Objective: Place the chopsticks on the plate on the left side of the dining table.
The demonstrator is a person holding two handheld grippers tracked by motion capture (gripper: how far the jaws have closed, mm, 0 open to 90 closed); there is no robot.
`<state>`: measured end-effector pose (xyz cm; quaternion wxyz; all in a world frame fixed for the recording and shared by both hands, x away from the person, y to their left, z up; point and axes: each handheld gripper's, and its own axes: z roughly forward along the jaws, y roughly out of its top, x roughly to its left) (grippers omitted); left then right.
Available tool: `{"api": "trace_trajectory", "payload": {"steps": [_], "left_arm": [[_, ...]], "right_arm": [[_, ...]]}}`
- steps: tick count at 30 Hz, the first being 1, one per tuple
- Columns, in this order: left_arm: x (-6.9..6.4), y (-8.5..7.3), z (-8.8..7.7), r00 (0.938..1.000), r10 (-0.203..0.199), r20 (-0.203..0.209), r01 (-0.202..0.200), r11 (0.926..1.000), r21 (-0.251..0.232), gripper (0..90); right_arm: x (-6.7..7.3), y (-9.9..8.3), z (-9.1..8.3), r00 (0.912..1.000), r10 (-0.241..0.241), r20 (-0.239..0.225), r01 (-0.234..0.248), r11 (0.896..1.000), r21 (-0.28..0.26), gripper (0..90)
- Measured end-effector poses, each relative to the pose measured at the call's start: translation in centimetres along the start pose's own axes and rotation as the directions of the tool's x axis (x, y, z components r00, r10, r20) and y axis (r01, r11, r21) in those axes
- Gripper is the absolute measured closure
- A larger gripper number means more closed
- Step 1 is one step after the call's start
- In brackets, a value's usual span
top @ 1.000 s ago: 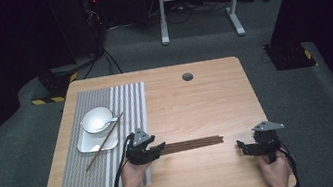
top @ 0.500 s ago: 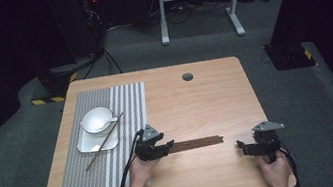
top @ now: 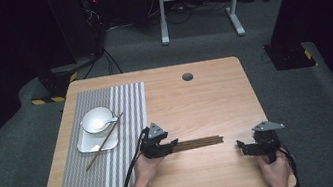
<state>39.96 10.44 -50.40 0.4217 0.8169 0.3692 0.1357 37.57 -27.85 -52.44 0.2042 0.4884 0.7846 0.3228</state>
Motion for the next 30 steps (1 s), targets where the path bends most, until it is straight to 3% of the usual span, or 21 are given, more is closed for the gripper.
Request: {"api": "trace_trajectory", "payload": {"steps": [15, 23, 30], "left_arm": [[-0.3, 0.5, 1.3, 0.9997, 0.023, 0.006, -0.023, 0.9995, 0.02, 47.3], [-0.2, 0.5, 1.8, 0.9999, 0.008, 0.009, -0.008, 0.9998, 0.018, 47.2], [-0.5, 0.7, 2.5, 0.9992, 0.039, -0.005, -0.038, 0.9981, 0.048, 46.7]], "right_arm": [[0.0, 0.0, 0.0, 1.0, 0.0, 0.001, 0.0, 1.0, 0.001, 12.5], [0.0, 0.1, 0.1, 1.0, 0.005, 0.004, -0.005, 1.0, 0.001, 12.6], [0.0, 0.1, 0.1, 1.0, 0.006, 0.007, -0.006, 1.0, 0.0, 12.8]]}}
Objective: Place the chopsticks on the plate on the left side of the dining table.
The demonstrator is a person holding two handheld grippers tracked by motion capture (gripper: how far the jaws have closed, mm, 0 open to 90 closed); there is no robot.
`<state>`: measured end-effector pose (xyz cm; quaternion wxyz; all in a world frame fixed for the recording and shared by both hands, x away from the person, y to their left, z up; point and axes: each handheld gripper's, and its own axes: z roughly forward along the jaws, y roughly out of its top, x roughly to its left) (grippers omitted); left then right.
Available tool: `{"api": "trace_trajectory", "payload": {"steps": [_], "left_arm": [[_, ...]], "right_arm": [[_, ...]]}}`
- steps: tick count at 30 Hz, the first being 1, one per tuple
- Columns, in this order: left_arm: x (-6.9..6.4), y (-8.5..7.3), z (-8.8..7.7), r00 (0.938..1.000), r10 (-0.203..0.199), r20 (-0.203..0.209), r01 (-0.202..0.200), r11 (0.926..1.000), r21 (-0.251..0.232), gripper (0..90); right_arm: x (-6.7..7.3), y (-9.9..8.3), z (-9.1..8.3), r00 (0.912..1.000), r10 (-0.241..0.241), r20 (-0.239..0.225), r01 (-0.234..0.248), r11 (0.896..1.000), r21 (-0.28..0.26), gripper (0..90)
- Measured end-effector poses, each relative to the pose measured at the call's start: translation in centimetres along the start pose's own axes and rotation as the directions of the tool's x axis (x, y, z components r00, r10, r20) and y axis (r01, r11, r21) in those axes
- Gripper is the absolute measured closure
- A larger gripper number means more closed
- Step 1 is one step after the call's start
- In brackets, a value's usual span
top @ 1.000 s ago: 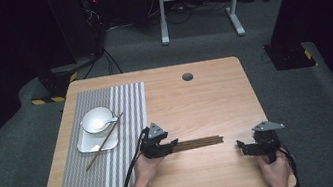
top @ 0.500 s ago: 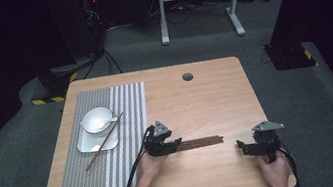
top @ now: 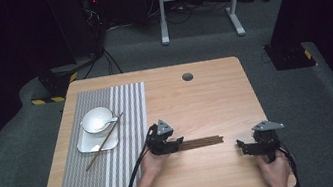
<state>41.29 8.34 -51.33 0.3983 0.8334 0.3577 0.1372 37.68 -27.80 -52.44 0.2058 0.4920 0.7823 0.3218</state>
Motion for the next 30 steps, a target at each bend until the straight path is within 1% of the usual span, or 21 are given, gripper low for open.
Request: {"api": "trace_trajectory", "payload": {"steps": [3, 4, 9, 30], "left_arm": [[-0.11, -0.08, 0.19, 1.0, 0.007, -0.004, -0.007, 0.9999, 0.011, 46.4], [-0.14, -0.1, 0.25, 0.9998, 0.016, -0.009, -0.016, 0.9998, 0.015, 46.4], [-0.15, -0.09, 0.47, 0.9997, 0.019, -0.017, -0.019, 0.9996, 0.022, 46.2], [0.19, -0.02, 0.73, 0.9998, 0.008, -0.021, -0.007, 0.9996, 0.027, 45.5]], "right_arm": [[0.0, 0.01, 0.01, 1.0, 0.001, 0.001, -0.001, 1.0, 0.0, 12.8], [0.0, 0.01, 0.01, 1.0, 0.001, 0.001, -0.001, 1.0, 0.0, 12.8], [0.0, 0.01, 0.02, 1.0, 0.001, 0.002, -0.001, 1.0, 0.0, 12.8], [0.0, 0.01, 0.01, 1.0, 0.001, 0.002, -0.001, 1.0, 0.0, 12.8]]}}
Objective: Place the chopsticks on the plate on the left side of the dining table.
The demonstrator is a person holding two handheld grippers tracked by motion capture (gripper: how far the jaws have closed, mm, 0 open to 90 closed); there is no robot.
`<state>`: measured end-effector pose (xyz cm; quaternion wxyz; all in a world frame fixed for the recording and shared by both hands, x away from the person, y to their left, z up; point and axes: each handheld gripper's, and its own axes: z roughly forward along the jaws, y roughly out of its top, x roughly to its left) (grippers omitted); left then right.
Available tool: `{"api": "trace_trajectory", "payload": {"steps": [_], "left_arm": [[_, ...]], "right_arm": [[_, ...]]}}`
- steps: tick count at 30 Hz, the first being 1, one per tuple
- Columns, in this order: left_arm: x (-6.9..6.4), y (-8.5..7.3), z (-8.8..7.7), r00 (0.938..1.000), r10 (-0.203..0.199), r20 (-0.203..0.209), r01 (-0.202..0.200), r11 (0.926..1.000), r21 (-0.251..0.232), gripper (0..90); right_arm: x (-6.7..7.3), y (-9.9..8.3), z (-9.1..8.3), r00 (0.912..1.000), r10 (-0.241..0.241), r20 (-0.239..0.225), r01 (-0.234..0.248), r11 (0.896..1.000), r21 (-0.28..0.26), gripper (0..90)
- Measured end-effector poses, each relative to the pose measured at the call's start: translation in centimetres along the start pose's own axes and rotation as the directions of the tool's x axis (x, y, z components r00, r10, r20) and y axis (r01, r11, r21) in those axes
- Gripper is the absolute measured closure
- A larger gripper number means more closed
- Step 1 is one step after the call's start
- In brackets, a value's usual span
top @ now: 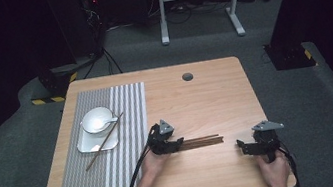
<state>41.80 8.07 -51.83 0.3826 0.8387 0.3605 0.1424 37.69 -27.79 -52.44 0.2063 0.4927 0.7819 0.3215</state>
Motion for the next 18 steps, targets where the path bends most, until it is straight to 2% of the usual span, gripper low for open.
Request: {"api": "trace_trajectory", "payload": {"steps": [18], "left_arm": [[-0.18, 0.4, 0.47, 0.9998, 0.022, 0.0, -0.022, 0.9995, 0.021, 45.5]], "right_arm": [[0.0, 0.0, 0.0, 1.0, 0.0, 0.0, 0.0, 1.0, 0.0, 12.9]]}}
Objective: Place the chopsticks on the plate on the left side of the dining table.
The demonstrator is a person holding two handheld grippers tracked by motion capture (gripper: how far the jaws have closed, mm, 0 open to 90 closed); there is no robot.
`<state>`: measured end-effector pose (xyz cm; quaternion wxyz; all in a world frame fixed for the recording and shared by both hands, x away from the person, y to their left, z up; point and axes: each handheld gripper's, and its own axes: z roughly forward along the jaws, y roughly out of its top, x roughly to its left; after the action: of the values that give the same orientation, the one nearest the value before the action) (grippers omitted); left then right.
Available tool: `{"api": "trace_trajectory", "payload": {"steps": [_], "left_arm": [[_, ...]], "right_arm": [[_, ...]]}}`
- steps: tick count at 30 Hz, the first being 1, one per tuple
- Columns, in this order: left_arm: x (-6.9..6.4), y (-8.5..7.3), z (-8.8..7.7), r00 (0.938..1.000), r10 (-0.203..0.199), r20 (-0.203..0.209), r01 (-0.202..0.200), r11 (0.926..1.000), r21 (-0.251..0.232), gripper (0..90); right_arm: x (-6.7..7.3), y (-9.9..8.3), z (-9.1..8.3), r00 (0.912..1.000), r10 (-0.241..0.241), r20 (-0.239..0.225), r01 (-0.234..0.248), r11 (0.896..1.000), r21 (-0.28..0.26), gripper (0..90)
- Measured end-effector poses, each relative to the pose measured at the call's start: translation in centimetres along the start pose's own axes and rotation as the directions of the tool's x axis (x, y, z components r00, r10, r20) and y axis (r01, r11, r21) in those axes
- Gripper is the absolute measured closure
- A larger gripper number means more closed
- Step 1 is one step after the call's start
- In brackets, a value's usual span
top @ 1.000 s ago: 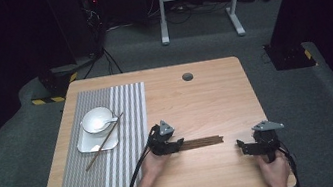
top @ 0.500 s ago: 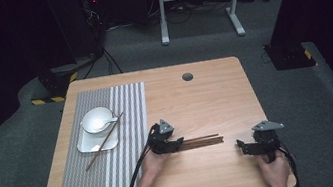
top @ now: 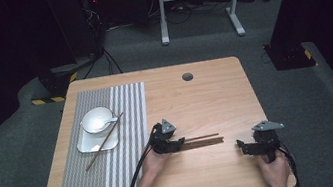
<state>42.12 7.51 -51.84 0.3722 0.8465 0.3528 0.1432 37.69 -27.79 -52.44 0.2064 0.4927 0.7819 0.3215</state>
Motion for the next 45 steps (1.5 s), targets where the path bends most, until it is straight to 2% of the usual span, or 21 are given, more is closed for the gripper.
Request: {"api": "trace_trajectory", "payload": {"steps": [6, 9, 17, 22, 25, 32, 36, 39, 45], "left_arm": [[0.1, 0.2, 0.3, 0.9999, 0.01, 0.001, -0.01, 0.9999, 0.006, 48.4], [0.0, 0.5, 0.5, 0.9995, 0.03, -0.008, -0.03, 0.9994, 0.018, 50.1], [0.4, 0.8, 0.7, 0.9998, 0.019, -0.005, -0.019, 0.9997, 0.018, 53.5], [0.6, 0.9, 0.9, 0.9996, 0.026, -0.006, -0.026, 0.9995, 0.017, 57.3], [1.0, 0.8, 0.8, 0.9999, 0.009, 0.008, -0.009, 0.9999, 0.007, 61.8], [1.4, 0.8, 0.9, 0.9999, 0.011, 0.009, -0.011, 0.9999, 0.005, 66.4], [1.6, 0.9, 0.9, 0.9995, 0.03, 0.005, -0.03, 0.9995, 0.009, 68.5], [1.8, 1.2, 1.0, 0.9994, 0.035, 0.004, -0.035, 0.999, 0.028, 68.5], [2.1, 1.4, 1.2, 0.9996, 0.03, -0.003, -0.03, 0.9992, 0.027, 69.9]], "right_arm": [[0.0, 0.0, 0.0, 1.0, 0.0, 0.0, 0.0, 1.0, 0.0, 12.8], [0.0, 0.0, 0.0, 1.0, 0.0, 0.0, 0.0, 1.0, 0.0, 12.8], [0.0, 0.0, 0.0, 1.0, 0.0, 0.0, 0.0, 1.0, 0.0, 12.9], [0.0, 0.0, 0.0, 1.0, 0.0, 0.0, 0.0, 1.0, 0.0, 12.8], [0.0, 0.0, 0.0, 1.0, 0.0, 0.0, 0.0, 1.0, 0.0, 12.8], [0.0, 0.0, 0.0, 1.0, 0.0, 0.0, 0.0, 1.0, 0.0, 12.8], [0.0, 0.0, 0.0, 1.0, 0.0, 0.0, 0.0, 1.0, 0.0, 12.8], [0.0, 0.0, 0.0, 1.0, 0.0, 0.0, 0.0, 1.0, 0.0, 12.9], [0.0, 0.0, 0.0, 1.0, 0.0, 0.0, 0.0, 1.0, 0.0, 12.8]]}}
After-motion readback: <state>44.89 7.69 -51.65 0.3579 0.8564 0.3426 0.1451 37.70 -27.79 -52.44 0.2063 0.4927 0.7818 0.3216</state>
